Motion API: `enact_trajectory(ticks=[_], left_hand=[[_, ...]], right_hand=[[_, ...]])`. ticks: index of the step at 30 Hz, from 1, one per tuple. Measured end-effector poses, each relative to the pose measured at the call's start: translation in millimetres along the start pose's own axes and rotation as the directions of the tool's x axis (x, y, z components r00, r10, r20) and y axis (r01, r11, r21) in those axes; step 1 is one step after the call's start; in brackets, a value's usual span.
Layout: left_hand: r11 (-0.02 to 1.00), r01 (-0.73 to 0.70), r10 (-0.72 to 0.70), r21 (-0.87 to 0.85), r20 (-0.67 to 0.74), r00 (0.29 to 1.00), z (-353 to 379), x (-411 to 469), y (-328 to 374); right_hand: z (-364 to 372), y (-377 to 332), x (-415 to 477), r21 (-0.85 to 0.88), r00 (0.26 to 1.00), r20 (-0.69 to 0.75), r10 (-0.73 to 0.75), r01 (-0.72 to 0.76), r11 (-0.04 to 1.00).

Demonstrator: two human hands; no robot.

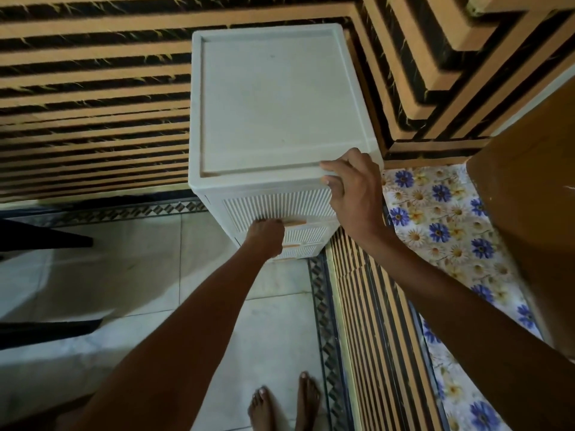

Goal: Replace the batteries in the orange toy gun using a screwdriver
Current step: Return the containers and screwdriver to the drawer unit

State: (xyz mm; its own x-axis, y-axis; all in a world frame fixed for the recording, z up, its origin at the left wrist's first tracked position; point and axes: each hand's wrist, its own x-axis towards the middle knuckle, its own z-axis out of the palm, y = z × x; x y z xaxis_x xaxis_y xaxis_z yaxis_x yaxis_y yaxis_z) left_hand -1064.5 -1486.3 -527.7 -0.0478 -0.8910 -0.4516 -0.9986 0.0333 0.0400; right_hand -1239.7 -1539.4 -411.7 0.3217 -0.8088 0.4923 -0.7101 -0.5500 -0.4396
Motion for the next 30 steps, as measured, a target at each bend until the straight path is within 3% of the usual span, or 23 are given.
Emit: enact_trajectory(ticks=[5,15,18,22,24,30], left_hand=[[0.995,0.021,-0.027,-0.093,-0.068,0.997,11.2,-5.1,-2.0],[0.995,-0.088,0.094,0.043,-0.157,0.983,30.4,-6.4,4.7],[0.990,-0.033,0.008,-0.138,-0.172,0.985,24.8,-10.1,6.5],[0.857,0.161,-0.220,-0.489,-0.063,0.974,16.4,-14.4,-12.8],[0.821,0.173,-0.210,-0.544,-0.005,0.978,16.8,-16.1,-23.4],[0.941,0.068,-0.059,-0.333,0.038,0.998,18.6,-19.1,-27.8]], right_hand=[[1.4,-3.1,-4.6,-0.018,1.000,-0.013,-0.010,0.010,1.000],[4.9,-6.6,-5.3,-0.021,0.999,-0.037,0.005,-0.006,1.000],[3.5,-10.0,-3.6,-0.034,1.000,-0.015,0.021,-0.022,0.999],[0.9,-11.8,-2.3,-0.046,1.000,-0.005,0.023,-0.023,0.999],[1.7,-10.5,-2.7,-0.042,1.000,-0.018,0.019,-0.020,0.999],[5.3,-11.7,-4.6,-0.034,0.998,-0.057,0.029,-0.031,0.999]])
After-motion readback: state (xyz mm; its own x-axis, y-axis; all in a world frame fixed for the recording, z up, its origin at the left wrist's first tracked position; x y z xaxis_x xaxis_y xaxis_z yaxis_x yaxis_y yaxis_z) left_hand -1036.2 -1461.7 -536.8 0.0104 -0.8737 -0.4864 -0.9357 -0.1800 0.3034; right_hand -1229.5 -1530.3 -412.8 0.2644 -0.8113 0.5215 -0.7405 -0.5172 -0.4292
